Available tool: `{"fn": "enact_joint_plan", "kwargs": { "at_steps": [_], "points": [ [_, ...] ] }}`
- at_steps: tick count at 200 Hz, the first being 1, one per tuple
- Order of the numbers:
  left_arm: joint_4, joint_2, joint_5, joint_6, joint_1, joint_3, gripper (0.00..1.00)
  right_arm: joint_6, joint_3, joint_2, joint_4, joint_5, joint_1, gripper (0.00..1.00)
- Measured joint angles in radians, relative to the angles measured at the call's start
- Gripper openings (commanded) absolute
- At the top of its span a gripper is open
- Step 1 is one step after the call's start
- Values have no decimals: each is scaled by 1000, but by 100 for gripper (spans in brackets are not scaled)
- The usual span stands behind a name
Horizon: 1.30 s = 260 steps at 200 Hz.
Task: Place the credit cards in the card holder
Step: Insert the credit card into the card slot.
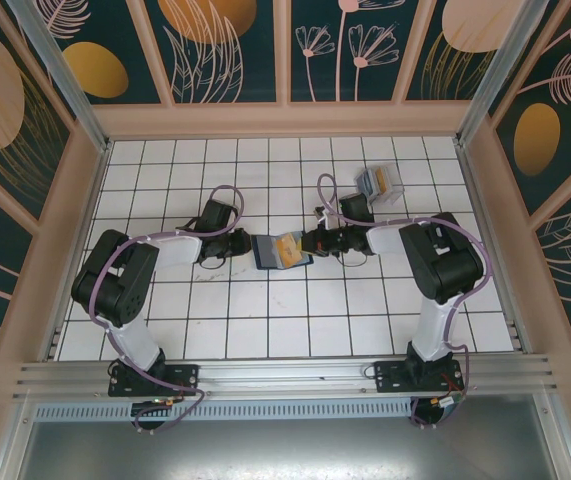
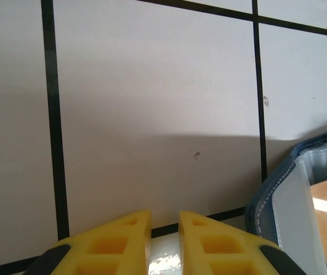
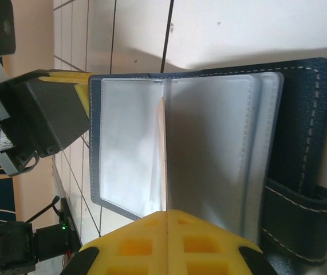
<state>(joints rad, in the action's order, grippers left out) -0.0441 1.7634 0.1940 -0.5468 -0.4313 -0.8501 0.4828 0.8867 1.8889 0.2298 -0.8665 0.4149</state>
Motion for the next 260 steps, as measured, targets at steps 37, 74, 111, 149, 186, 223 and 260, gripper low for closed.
{"fn": "enact_joint_plan", "kwargs": {
  "at_steps": [37,74,111,149,186,223,260],
  "points": [
    [-4,4,4,0,0,0,21,26,0,33,34,-10,4,0],
    [1,7,-2,0,0,-4,21,61,-10,52,78,-18,4,0],
    [19,14,-8,0,0,-18,21,93,-19,52,101,-15,6,0],
    [19,15,-8,0,0,-18,20,156,-52,52,170,20,36,0],
    [19,18,-12,0,1,-18,18,232,-93,51,274,56,64,0],
    [19,22,-19,0,1,-19,17,285,-122,51,352,91,86,0],
    [18,22,-20,0,1,-19,17,317,-142,46,391,119,96,0]
  ]
}}
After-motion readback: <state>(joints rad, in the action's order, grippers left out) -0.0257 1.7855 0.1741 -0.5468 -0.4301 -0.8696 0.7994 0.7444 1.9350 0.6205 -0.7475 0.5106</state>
